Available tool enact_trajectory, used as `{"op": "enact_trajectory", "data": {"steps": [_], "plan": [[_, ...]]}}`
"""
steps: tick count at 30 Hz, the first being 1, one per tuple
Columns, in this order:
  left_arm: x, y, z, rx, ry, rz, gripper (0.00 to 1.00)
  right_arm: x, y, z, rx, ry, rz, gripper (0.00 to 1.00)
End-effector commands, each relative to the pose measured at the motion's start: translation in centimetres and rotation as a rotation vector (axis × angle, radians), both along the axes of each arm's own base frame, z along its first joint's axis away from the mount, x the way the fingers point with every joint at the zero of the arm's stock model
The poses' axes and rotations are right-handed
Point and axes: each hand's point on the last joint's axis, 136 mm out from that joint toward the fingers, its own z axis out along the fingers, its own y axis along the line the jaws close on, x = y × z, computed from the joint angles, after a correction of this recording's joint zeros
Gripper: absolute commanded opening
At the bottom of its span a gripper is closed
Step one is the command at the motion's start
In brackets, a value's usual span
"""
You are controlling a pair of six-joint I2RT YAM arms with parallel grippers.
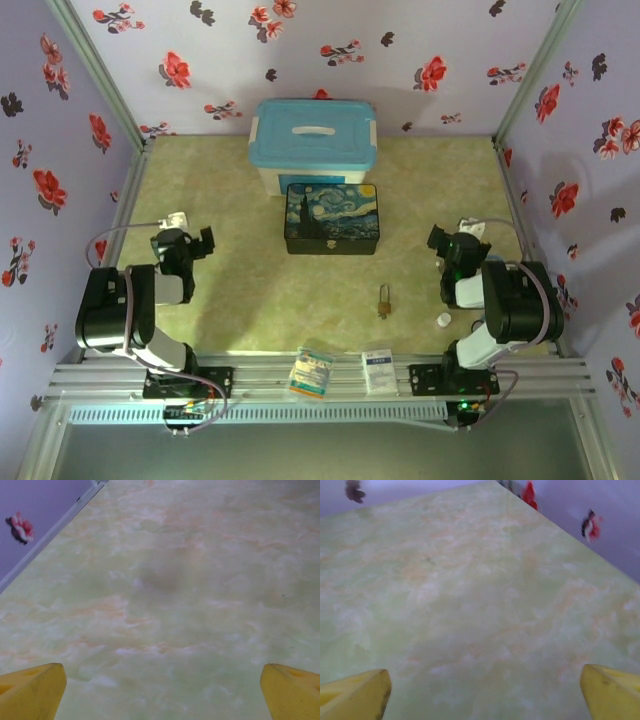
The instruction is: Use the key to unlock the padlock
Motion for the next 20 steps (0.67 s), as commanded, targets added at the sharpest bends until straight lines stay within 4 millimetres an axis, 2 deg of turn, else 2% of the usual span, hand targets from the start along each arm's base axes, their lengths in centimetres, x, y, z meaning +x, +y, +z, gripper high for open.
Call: {"op": "enact_trajectory", "data": {"steps": [1, 12, 15, 20], "plan": [[1.4, -0.4, 2.6, -0.004, -0.106, -0.018, 1.0, 2.4, 1.4, 2.0, -0.012, -0.032, 0.082, 0.99], [1.5, -0.5, 2.7, 0.008, -0.104, -0.014, 1.0, 2.2, 1.5, 1.8, -0.022, -0.019, 0.082, 0.99], [1.5, -0.5, 2.7, 0.009, -0.104, -0.014, 1.0, 2.7, 2.8, 1.6, -0.024, -0.004, 0.159, 0.99], [1.5, -0.5, 2.7, 0.01, -0.105, -0.015, 1.0, 2.7, 2.7, 1.6, -0.01, -0.007, 0.168, 0.99]]}}
